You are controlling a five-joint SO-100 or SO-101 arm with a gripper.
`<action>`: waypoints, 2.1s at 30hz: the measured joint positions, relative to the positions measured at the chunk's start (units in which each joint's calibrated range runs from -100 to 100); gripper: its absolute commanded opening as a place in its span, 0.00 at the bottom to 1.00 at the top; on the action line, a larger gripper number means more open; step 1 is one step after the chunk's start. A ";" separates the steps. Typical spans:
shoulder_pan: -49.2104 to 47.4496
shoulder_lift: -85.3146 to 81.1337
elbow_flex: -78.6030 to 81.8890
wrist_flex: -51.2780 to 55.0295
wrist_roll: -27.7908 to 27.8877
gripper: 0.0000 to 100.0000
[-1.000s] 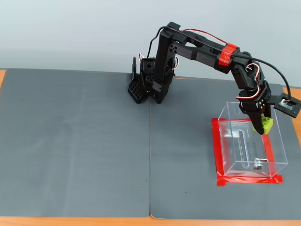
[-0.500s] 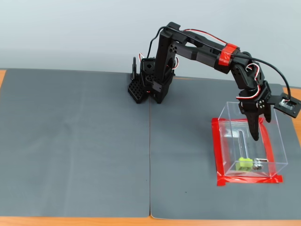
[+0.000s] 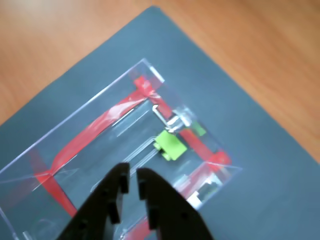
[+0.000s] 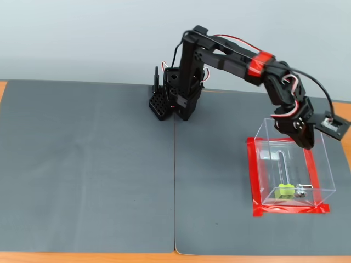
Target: Pick the green lego block and place it into the transparent box
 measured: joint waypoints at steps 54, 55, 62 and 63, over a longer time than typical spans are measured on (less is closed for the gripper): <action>44.58 -89.38 78.49 0.00 2.44 0.02; 44.44 -90.91 80.02 0.00 2.44 0.02; 43.70 -92.61 86.93 0.00 2.44 0.02; 43.26 -92.78 87.56 0.00 2.44 0.02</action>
